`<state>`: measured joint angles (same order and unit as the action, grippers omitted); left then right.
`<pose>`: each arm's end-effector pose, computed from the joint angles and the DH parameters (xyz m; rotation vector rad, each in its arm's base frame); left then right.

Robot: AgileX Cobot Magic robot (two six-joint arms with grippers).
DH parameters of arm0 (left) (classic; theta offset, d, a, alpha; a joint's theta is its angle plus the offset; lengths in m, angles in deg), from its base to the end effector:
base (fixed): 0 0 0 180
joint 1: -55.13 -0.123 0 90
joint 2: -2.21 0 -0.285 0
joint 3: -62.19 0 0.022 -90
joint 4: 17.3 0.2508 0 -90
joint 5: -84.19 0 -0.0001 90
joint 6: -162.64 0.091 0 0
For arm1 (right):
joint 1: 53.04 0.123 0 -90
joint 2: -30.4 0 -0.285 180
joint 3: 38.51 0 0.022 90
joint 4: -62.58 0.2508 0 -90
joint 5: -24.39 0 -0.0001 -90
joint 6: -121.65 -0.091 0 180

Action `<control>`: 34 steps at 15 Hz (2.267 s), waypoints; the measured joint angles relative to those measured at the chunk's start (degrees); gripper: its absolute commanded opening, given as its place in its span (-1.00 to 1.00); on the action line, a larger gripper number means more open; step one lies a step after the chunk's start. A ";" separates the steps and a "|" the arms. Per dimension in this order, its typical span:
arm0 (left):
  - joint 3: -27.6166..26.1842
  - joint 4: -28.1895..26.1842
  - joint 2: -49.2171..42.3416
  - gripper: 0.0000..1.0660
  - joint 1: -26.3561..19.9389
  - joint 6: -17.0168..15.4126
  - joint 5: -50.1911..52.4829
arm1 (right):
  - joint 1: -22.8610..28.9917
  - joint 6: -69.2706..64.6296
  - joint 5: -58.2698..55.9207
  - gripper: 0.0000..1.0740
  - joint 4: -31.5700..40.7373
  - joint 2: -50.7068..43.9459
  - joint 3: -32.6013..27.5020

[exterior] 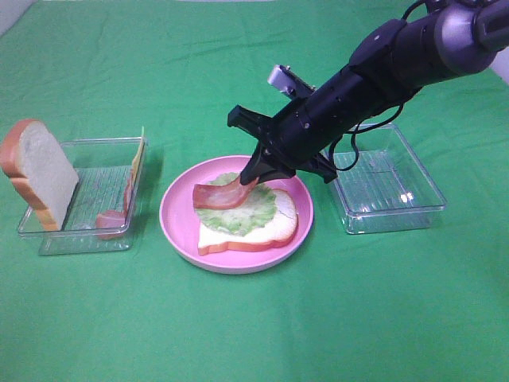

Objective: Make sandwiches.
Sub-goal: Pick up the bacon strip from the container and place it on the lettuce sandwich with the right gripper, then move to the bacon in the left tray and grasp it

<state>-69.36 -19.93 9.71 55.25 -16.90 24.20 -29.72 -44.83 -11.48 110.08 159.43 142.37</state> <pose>-0.0053 -0.0036 0.2790 0.0122 2.0230 -0.0510 0.3756 0.2048 0.1329 -0.0322 2.8086 0.8526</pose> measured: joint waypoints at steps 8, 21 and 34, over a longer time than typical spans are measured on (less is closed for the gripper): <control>0.00 0.00 0.00 0.20 0.00 0.00 0.00 | 0.00 -7.33 -4.70 0.42 -18.91 -8.25 0.00; 0.00 0.00 0.00 0.20 0.00 0.00 0.00 | 0.00 -18.85 -31.80 0.42 -49.90 -76.09 -28.13; 0.00 0.00 0.00 0.20 0.00 0.00 0.00 | 0.00 -5.67 -30.19 0.42 -42.40 -118.14 -46.52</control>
<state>-69.36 -19.93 9.71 55.25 -16.90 24.20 -29.72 -50.50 -41.67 67.68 41.28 95.84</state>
